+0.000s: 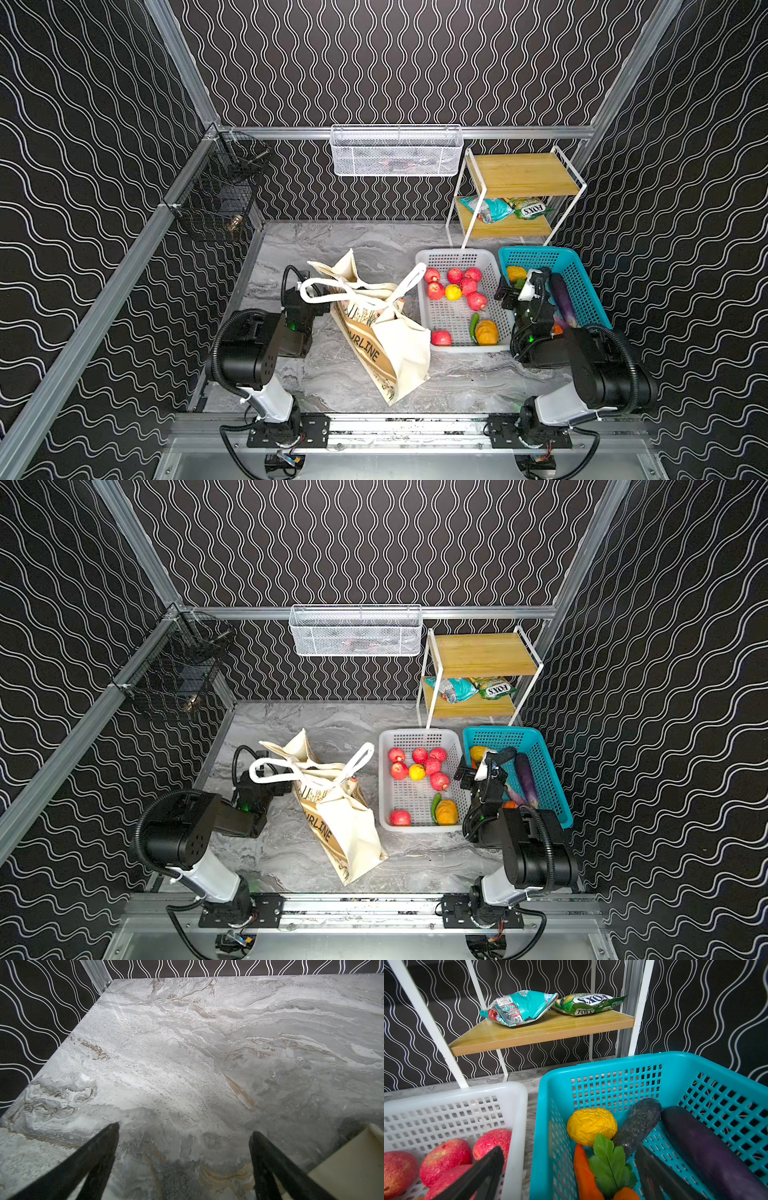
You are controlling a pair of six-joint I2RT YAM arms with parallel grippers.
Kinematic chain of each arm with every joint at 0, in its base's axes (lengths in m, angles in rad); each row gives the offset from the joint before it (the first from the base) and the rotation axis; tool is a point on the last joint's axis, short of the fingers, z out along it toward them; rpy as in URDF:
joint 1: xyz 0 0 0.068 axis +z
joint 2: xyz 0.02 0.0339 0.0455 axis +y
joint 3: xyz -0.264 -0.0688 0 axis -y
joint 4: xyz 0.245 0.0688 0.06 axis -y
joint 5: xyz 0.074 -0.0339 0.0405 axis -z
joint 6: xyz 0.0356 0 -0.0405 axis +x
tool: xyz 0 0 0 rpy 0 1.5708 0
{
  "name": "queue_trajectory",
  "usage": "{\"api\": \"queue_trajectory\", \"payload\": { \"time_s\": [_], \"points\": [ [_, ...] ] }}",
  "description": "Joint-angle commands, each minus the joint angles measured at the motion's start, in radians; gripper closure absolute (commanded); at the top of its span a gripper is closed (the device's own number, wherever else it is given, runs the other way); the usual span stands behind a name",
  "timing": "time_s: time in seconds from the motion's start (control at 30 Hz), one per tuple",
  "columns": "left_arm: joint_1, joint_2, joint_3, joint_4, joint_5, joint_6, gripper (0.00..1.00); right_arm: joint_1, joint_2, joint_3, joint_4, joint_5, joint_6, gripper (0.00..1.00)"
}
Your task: Place the food into the grocery bag and tie it
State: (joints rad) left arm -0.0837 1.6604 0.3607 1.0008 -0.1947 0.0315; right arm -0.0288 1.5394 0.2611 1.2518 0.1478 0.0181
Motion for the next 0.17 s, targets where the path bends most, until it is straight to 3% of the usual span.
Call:
{"api": "queue_trajectory", "payload": {
  "time_s": [0.0, 0.13],
  "points": [
    [-0.001, -0.003, 0.0, 0.046, 0.001, 0.024, 0.02, 0.0, 0.006, 0.0, -0.057, -0.001, -0.01, 0.01],
    [-0.001, -0.001, 0.001, 0.047, 0.001, 0.024, 0.02, 0.0, 0.005, -0.005, -0.049, 0.0, -0.01, 0.01]
  ]
}}
